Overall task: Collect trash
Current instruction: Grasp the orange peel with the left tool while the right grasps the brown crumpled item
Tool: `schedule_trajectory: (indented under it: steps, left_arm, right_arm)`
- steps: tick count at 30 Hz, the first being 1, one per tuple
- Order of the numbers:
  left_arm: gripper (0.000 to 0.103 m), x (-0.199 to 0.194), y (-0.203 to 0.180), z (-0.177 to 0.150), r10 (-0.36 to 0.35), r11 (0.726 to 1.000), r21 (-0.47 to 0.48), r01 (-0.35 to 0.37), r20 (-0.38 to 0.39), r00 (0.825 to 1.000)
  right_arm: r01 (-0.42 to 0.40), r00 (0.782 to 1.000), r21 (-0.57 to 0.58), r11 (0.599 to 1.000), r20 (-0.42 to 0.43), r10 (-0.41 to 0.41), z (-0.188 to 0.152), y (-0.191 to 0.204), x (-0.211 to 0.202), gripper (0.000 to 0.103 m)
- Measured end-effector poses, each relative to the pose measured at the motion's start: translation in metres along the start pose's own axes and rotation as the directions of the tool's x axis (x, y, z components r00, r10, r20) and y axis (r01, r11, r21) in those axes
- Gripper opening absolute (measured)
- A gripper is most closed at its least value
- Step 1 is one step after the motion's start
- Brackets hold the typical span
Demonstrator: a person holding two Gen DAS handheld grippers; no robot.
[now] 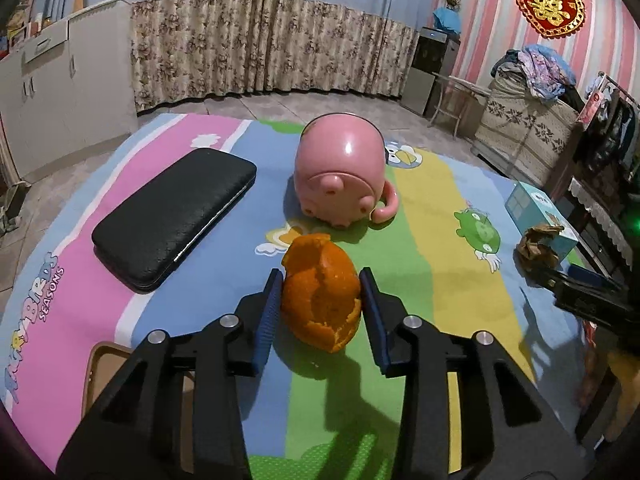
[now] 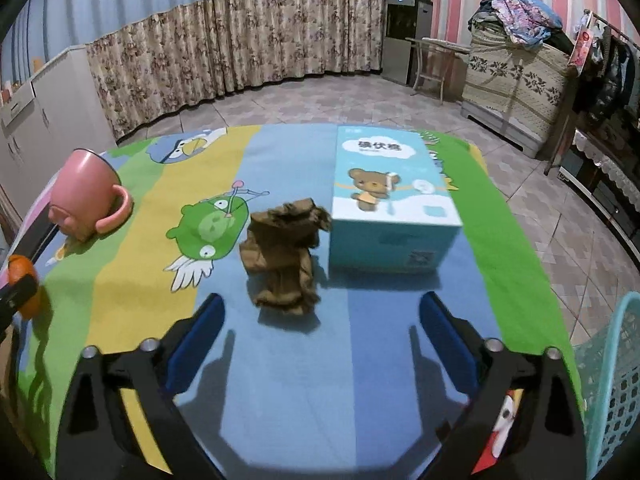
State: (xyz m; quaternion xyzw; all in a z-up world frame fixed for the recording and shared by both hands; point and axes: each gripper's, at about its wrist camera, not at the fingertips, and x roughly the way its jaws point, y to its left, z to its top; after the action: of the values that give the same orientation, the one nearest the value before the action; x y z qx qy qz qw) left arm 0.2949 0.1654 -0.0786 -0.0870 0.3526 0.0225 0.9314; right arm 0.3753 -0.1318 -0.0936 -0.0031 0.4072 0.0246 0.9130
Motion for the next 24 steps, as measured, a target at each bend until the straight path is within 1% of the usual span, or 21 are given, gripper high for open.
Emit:
schedule_trajectory:
  steps: [1, 2, 3, 4, 6, 7, 8, 9, 12, 16, 19, 24]
  left_arm:
    - [0.038, 0.0, -0.002, 0.0, 0.002, 1.0, 0.007, -0.002, 0.003, 1.0]
    - [0.038, -0.001, -0.004, 0.0, 0.004, 1.0, 0.018, -0.005, 0.007, 1.0]
    - [0.038, -0.001, -0.005, 0.0, 0.005, 1.0, 0.022, -0.005, 0.009, 1.0]
    - [0.038, -0.001, -0.005, 0.0, 0.004, 1.0, 0.025, -0.005, 0.011, 1.0]
    - [0.038, -0.001, -0.004, 0.0, 0.002, 1.0, 0.023, -0.003, 0.013, 1.0]
    - [0.038, -0.001, -0.004, 0.0, 0.002, 1.0, 0.023, -0.003, 0.012, 1.0]
    - [0.038, -0.001, -0.003, 0.0, 0.001, 1.0, 0.018, -0.001, 0.01, 1.0]
    - [0.038, -0.001, -0.003, 0.0, 0.0, 1.0, 0.014, 0.0, 0.008, 1.0]
    - [0.038, -0.001, 0.0, -0.001, -0.003, 1.0, 0.004, 0.003, 0.008, 1.0]
    - [0.038, -0.002, -0.001, -0.001, 0.002, 1.0, 0.012, -0.003, 0.016, 1.0]
    - [0.038, -0.003, -0.004, 0.0, 0.007, 0.999, 0.032, -0.008, 0.023, 1.0]
    - [0.038, -0.007, -0.006, 0.001, 0.014, 0.999, 0.036, -0.015, 0.036, 0.999]
  right_arm:
    - [-0.007, 1.0, 0.005, 1.0, -0.008, 0.007, 0.002, 0.001, 0.003, 0.079]
    - [-0.015, 1.0, 0.006, 1.0, -0.014, 0.015, 0.003, 0.001, 0.005, 0.074]
    - [-0.02, 1.0, 0.004, 1.0, -0.017, 0.02, 0.004, 0.001, 0.006, 0.065]
    - [-0.027, 0.999, -0.002, 1.0, -0.023, 0.027, 0.005, 0.003, 0.008, 0.06]
    - [-0.047, 0.998, -0.011, 0.999, -0.034, 0.047, 0.004, 0.005, 0.01, 0.046]
    - [-0.055, 0.998, -0.016, 0.998, -0.035, 0.054, 0.004, 0.006, 0.009, 0.042]
    - [-0.063, 0.997, -0.019, 0.998, -0.035, 0.062, 0.002, 0.007, 0.009, 0.033]
    - [-0.071, 0.997, -0.018, 0.997, -0.028, 0.07, 0.0, 0.006, 0.006, 0.031]
    - [-0.081, 0.997, -0.001, 0.997, 0.008, 0.081, -0.006, -0.003, -0.011, 0.031]
    - [-0.073, 0.996, -0.011, 0.997, 0.046, 0.073, -0.016, -0.013, -0.037, 0.03]
    - [-0.07, 0.995, 0.003, 0.998, 0.07, 0.069, -0.026, -0.027, -0.06, 0.03]
    - [-0.062, 0.993, 0.035, 0.997, 0.105, 0.058, -0.047, -0.064, -0.101, 0.03]
